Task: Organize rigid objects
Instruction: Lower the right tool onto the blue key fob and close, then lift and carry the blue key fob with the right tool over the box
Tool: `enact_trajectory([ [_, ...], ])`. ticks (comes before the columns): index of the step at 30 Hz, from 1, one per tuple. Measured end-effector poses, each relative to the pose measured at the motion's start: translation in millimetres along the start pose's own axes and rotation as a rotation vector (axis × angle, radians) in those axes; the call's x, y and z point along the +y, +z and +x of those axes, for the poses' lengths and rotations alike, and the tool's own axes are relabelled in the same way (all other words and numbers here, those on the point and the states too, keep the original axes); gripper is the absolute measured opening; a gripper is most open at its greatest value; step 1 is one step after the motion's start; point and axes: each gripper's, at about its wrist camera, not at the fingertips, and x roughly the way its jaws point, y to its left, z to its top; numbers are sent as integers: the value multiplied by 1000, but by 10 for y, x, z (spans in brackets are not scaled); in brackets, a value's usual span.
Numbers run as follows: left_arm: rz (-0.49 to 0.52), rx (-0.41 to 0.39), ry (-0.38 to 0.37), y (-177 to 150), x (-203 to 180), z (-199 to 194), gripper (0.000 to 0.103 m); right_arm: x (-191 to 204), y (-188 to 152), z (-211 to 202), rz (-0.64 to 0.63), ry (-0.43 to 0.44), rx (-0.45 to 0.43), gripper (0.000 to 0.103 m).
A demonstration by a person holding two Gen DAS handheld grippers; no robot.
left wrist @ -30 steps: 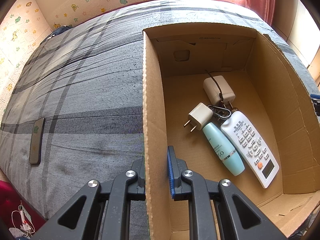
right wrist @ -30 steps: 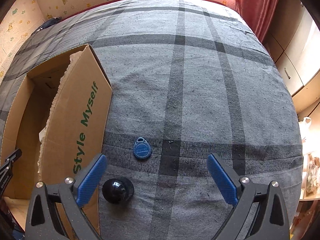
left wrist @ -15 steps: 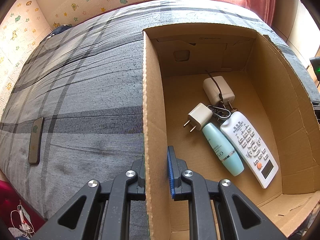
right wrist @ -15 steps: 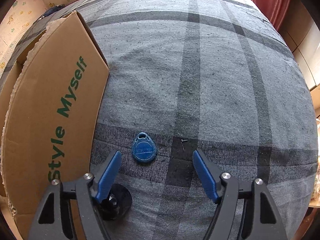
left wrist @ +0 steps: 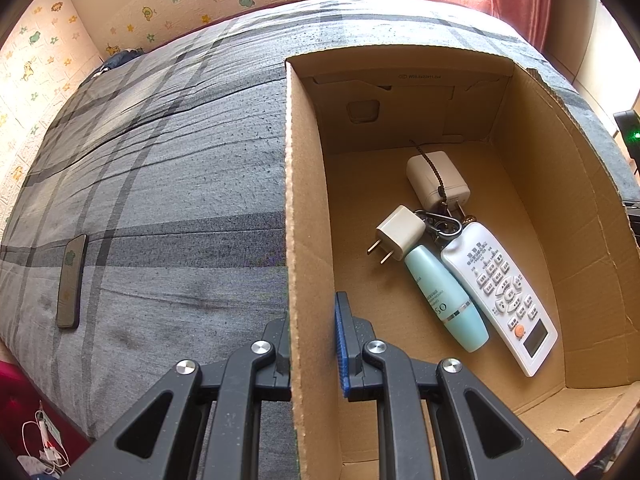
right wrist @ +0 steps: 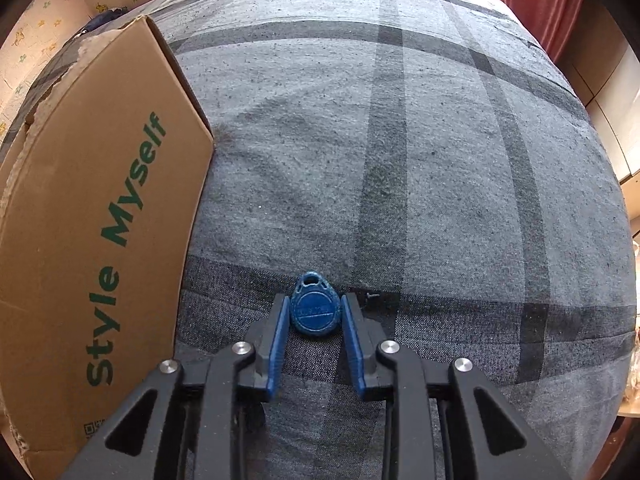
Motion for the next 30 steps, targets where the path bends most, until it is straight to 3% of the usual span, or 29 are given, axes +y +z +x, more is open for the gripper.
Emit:
enact_trajectory([
  [30,0,-5,-5,-14,12,-13,16,279,-18,-1024,-45,-42,-65,28],
])
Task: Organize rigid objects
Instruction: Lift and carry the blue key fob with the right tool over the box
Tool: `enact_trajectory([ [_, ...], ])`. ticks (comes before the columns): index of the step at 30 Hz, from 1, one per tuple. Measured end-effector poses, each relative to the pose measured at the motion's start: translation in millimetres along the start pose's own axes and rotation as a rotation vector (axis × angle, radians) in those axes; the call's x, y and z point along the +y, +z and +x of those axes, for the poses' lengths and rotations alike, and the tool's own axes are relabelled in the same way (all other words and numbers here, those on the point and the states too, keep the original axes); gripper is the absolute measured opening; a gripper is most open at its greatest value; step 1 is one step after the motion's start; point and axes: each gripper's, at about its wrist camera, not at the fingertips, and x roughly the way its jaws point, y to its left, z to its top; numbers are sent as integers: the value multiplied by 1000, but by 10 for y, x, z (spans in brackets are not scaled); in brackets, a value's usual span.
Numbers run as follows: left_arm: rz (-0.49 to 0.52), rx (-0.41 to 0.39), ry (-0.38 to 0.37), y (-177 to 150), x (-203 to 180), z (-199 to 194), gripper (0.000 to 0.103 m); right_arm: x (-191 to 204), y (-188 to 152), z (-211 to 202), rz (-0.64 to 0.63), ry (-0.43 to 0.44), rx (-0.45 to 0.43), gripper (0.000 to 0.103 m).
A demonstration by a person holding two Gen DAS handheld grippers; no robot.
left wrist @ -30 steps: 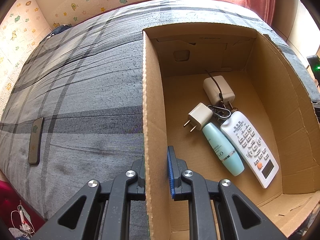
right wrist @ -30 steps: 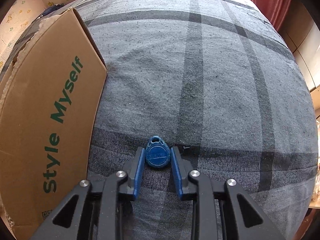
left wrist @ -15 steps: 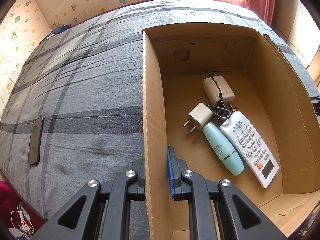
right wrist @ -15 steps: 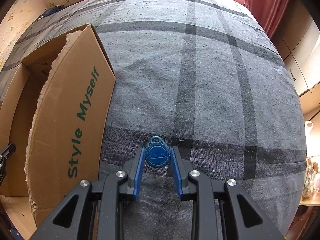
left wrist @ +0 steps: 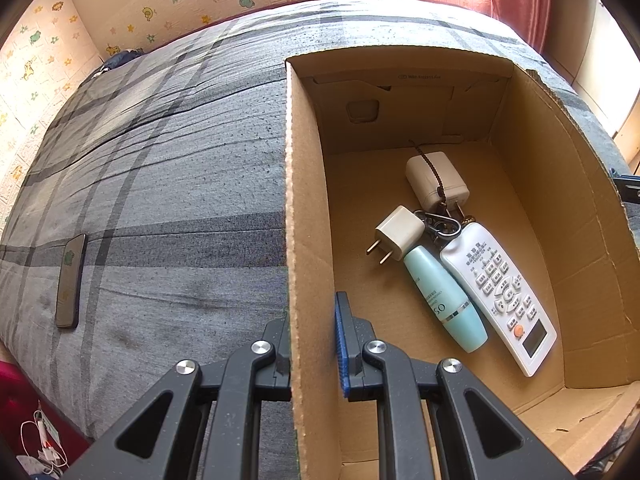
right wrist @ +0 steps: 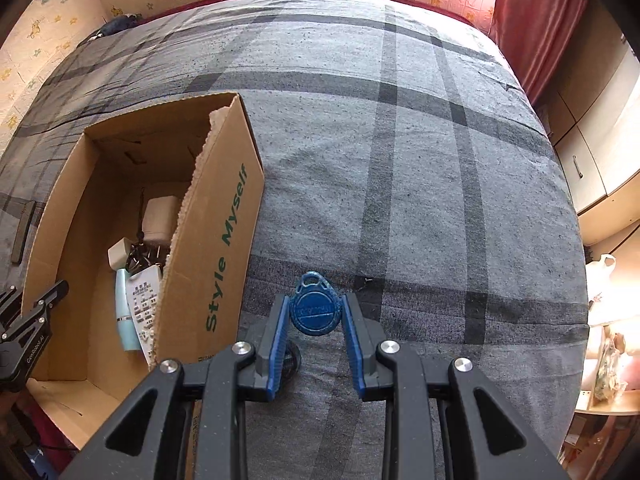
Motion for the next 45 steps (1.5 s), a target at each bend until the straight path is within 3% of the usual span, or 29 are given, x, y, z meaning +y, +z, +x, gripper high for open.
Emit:
enact_trajectory([
  [21,-1,2,-4,13,-6,-1,16,662,221,-623,-131,45,-102,28],
  [33,-2,1,-6,12,1,-3,16,1240,249,-486,-232,110,-91,28],
  [45,-1,0,-9,9,13,-1,16,1553,275,-131,-254,135,-39,28],
])
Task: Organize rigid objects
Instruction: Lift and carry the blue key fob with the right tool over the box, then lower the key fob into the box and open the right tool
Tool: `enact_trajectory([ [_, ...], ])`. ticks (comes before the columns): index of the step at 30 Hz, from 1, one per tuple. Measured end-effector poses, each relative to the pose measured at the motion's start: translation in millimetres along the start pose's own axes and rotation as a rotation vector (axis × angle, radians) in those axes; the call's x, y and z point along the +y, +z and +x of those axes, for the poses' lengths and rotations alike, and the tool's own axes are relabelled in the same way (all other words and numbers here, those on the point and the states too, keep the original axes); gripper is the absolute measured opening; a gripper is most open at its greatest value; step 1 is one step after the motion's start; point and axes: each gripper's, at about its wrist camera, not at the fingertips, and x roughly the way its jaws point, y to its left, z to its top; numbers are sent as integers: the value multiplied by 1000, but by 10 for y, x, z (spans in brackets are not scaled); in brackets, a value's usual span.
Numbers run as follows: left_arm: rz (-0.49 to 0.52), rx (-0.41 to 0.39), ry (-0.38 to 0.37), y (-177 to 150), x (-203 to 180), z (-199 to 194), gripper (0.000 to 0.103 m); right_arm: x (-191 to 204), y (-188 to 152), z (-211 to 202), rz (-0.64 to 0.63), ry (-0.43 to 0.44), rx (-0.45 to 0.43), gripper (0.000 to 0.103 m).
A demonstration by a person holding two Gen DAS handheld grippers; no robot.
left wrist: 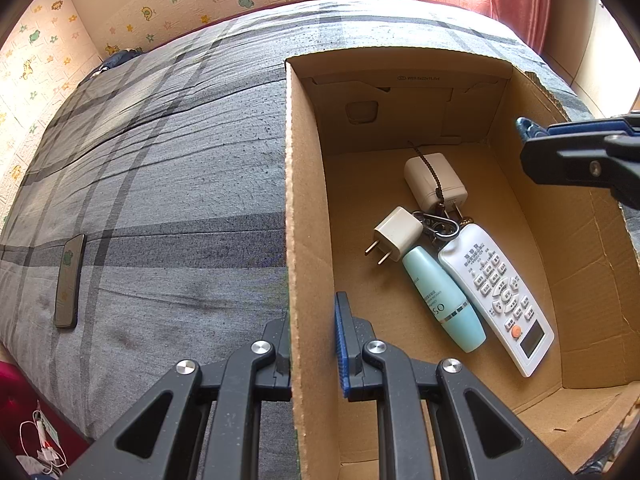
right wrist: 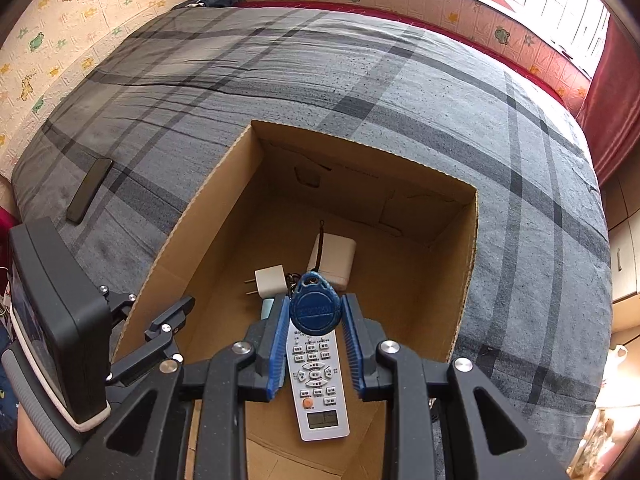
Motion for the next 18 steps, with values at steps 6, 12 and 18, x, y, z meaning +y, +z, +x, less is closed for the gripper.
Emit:
enact_trajectory([
  [6,-1,-1,-2,-7,12,3,16,54,23,184,2,10,26,28],
  [12,1,-1,-1,-15,11,9,16,54,36,418,18,12,65,28],
  [18,2,-1,-1,-15,11,8,16,61,7,614,18,4,104,28],
])
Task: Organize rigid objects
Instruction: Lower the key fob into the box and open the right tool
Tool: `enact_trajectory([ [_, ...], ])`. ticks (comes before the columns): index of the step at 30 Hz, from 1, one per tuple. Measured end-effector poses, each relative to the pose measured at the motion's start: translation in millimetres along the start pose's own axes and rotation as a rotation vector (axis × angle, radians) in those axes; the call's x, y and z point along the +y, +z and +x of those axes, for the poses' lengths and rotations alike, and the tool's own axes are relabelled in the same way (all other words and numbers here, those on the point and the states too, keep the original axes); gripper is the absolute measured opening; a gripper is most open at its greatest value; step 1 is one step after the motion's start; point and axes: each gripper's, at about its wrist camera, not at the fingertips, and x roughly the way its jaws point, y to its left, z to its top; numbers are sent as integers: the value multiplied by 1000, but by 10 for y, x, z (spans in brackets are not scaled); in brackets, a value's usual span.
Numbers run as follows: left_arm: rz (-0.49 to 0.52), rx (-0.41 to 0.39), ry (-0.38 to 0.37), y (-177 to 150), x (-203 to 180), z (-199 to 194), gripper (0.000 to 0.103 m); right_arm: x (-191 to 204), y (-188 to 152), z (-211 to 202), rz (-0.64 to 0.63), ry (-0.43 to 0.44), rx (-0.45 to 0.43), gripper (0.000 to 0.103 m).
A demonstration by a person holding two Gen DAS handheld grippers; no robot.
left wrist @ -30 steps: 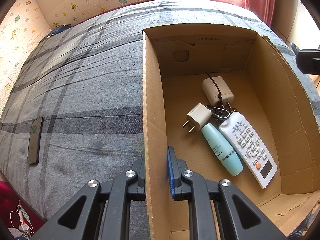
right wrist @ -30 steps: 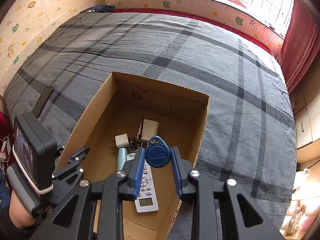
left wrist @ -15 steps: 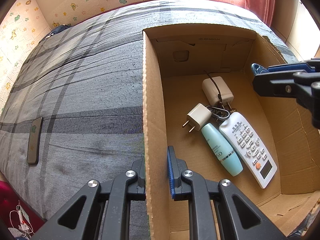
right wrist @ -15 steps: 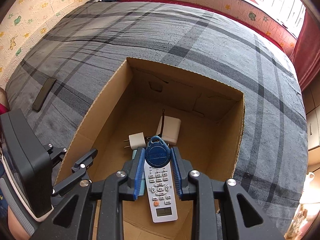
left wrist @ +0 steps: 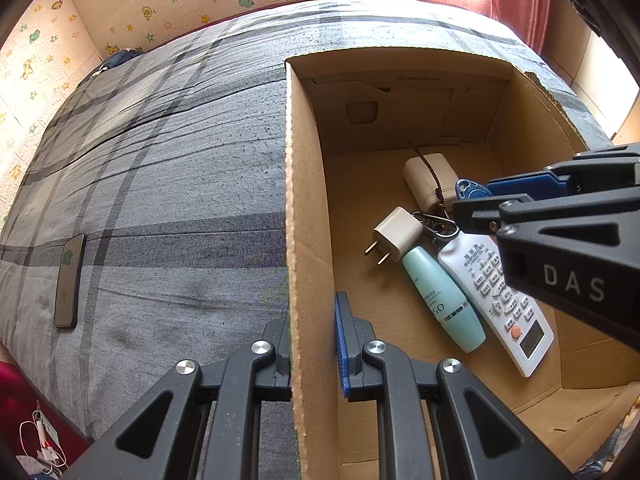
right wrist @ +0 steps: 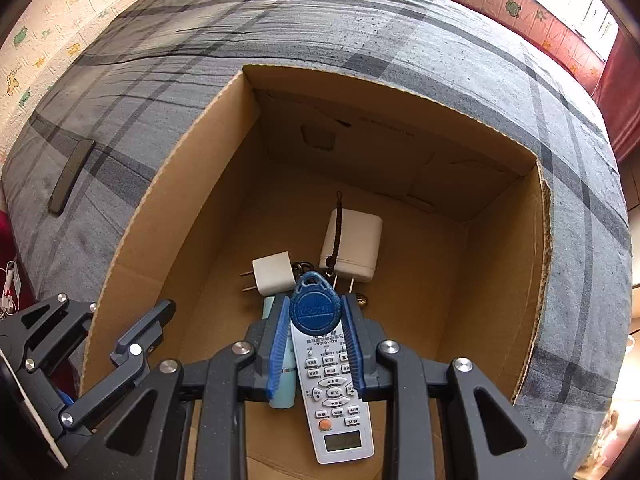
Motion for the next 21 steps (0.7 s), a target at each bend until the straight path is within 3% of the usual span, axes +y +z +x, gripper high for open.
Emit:
enact_trajectory([
  [21,2,0,3,5,-5,-10,16,-2,12,151,3,-5,27,29],
])
